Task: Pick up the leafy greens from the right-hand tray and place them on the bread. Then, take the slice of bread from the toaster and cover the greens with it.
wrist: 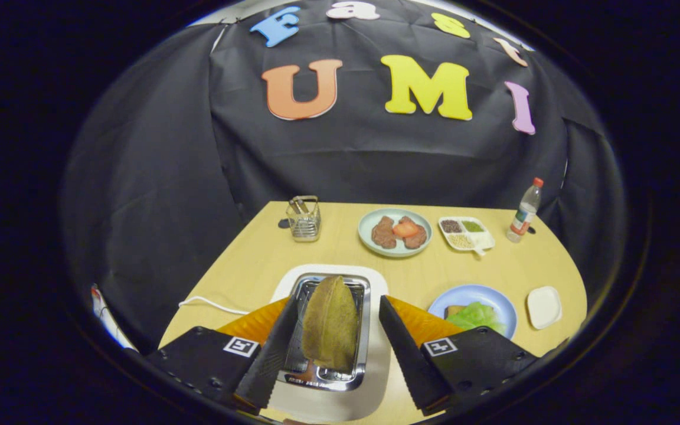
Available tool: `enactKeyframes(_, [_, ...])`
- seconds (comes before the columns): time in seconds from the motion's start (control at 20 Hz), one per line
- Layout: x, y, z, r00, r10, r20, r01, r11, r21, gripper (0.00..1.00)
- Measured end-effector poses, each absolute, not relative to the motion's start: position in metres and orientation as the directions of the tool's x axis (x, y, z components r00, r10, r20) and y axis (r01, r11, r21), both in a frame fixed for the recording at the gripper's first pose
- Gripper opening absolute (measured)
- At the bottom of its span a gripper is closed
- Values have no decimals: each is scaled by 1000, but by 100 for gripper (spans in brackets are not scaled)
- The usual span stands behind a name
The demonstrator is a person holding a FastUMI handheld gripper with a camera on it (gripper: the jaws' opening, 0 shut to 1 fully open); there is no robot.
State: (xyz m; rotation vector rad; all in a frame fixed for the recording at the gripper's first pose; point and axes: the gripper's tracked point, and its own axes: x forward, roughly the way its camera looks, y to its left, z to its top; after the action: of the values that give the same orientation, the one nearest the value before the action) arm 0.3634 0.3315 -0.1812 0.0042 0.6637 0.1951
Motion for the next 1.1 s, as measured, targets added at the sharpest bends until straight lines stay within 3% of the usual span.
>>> enactKeyframes(0.05, [367,330,-181,769,172,-615,-162,984,73,84])
enactKeyframes(0.25, [379,329,-183,782,171,-600,-178,983,49,57])
enactKeyframes(0.5, [371,322,-184,776,125,-618,-150,989,12,12])
enactKeyframes(1.1, [345,338,-97,847,175,-502,-198,980,8,12])
